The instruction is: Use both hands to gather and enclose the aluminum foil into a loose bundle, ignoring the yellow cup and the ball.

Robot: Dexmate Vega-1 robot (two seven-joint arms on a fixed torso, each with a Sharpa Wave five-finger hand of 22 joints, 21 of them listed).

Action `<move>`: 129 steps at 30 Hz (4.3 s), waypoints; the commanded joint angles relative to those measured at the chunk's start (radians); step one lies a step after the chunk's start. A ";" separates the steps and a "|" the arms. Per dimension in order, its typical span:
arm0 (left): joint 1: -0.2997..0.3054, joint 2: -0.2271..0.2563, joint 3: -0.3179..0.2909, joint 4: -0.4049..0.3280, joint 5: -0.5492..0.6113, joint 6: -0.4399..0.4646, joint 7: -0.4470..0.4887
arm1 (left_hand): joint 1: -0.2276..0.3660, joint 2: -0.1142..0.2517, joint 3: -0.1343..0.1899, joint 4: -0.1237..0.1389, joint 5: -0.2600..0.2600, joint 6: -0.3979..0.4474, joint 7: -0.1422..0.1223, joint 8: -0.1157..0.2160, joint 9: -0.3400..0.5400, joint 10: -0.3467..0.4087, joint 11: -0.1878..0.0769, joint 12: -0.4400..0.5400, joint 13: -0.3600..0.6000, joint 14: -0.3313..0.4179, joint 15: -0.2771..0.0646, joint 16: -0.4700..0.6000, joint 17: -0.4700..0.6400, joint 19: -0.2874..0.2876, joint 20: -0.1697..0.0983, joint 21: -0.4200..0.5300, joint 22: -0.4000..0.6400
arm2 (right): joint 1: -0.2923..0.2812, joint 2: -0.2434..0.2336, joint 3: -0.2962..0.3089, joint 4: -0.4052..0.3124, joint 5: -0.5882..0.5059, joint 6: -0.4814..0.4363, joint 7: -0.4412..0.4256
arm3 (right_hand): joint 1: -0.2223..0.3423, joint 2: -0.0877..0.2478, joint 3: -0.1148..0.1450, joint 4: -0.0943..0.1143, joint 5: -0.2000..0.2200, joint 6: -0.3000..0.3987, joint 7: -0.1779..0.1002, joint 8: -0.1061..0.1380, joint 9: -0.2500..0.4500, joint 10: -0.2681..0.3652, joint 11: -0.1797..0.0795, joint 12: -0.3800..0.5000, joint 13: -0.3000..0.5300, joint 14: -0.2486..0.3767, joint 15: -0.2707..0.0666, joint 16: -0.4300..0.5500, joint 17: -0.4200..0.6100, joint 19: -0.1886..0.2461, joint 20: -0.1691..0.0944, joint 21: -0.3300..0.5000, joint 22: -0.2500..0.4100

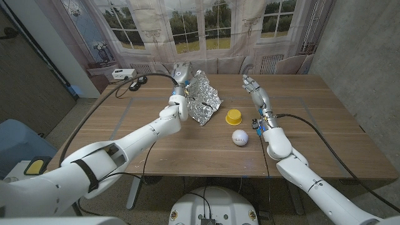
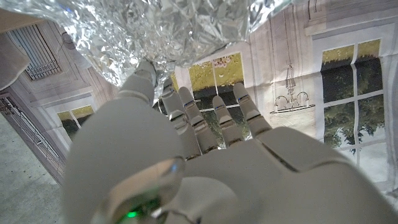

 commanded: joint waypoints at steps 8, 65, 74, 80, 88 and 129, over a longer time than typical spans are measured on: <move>-0.100 -0.057 0.175 0.103 0.101 0.268 -0.128 | -0.043 -0.005 -0.010 0.011 0.024 -0.360 -0.117 -0.287 0.001 -0.214 0.035 -0.139 -0.009 -0.083 -0.033 -0.039 0.015 -0.069 0.060 -0.043 0.003 | -0.004 0.000 0.011 0.006 0.003 0.019 -0.004 | -0.008 -0.005 -0.009 0.008 -0.002 0.011 -0.001 -0.004 0.001 0.008 0.004 -0.003 0.002 0.002 -0.001 0.000 0.004 0.006 0.004 -0.001 0.003; 0.269 0.306 -0.227 -0.376 -0.315 -0.404 -0.370 | -0.520 0.116 0.078 0.058 -0.014 -0.803 0.047 -0.296 -0.007 -0.230 0.179 -0.168 -0.149 -0.029 0.010 -0.078 -0.015 0.179 -0.009 -0.162 -0.014 | 0.195 -0.066 -0.161 0.016 0.005 -0.222 0.259 | 0.235 0.052 0.106 0.004 -0.010 0.073 0.023 -0.028 0.008 0.050 -0.007 -0.031 0.007 0.031 -0.043 -0.014 0.002 0.098 -0.043 -0.007 -0.003; 0.263 0.337 -0.242 -0.417 -0.343 -0.321 -0.491 | -0.498 0.098 0.091 0.015 -0.009 -0.846 0.064 -0.294 -0.007 -0.266 0.180 -0.178 -0.150 -0.045 0.014 -0.070 -0.017 0.170 -0.014 -0.191 -0.014 | 0.268 -0.105 -0.216 -0.022 -0.062 -0.337 0.321 | 0.318 0.002 0.120 -0.042 0.025 -0.025 0.025 -0.024 0.005 -0.035 -0.018 -0.029 0.004 -0.063 -0.043 -0.027 -0.009 0.033 -0.040 -0.028 -0.006; 0.232 0.353 -0.215 -0.437 -0.298 -0.243 -0.556 | -0.443 0.066 0.106 -0.030 -0.008 -0.883 0.036 -0.296 -0.006 -0.321 0.168 -0.189 -0.150 -0.089 0.016 -0.077 -0.017 0.141 -0.006 -0.230 -0.013 | 0.306 -0.138 -0.255 -0.080 -0.149 -0.459 0.332 | 0.412 -0.032 0.171 -0.041 0.104 -0.074 0.028 -0.019 0.005 -0.037 -0.016 -0.021 0.002 -0.144 -0.020 -0.029 -0.009 -0.038 -0.033 -0.037 -0.006; 0.165 0.351 -0.170 -0.423 -0.268 -0.188 -0.667 | -0.416 0.061 0.110 -0.026 -0.008 -0.855 0.010 -0.277 -0.004 -0.343 0.162 -0.185 -0.148 -0.105 0.009 -0.073 -0.017 0.143 -0.015 -0.249 -0.012 | 0.336 -0.155 -0.303 -0.146 -0.294 -0.600 0.293 | 0.422 -0.090 0.165 -0.022 0.123 -0.048 0.002 -0.005 0.007 -0.135 -0.051 -0.028 0.001 -0.172 -0.032 -0.020 -0.007 -0.078 0.012 -0.029 -0.003; 0.035 0.270 0.001 -0.335 -0.067 0.063 -0.748 | -0.284 0.050 0.111 -0.040 0.014 -0.969 0.042 -0.284 -0.003 -0.411 0.148 -0.173 -0.147 -0.167 0.021 -0.067 -0.016 0.159 -0.004 -0.344 -0.012 | 0.544 -0.050 -0.474 0.011 -0.357 -0.785 0.508 | 0.485 -0.012 0.186 -0.013 0.064 -0.241 -0.028 -0.013 0.009 -0.337 -0.073 -0.018 0.001 -0.286 -0.026 -0.003 -0.006 -0.126 -0.030 -0.008 -0.003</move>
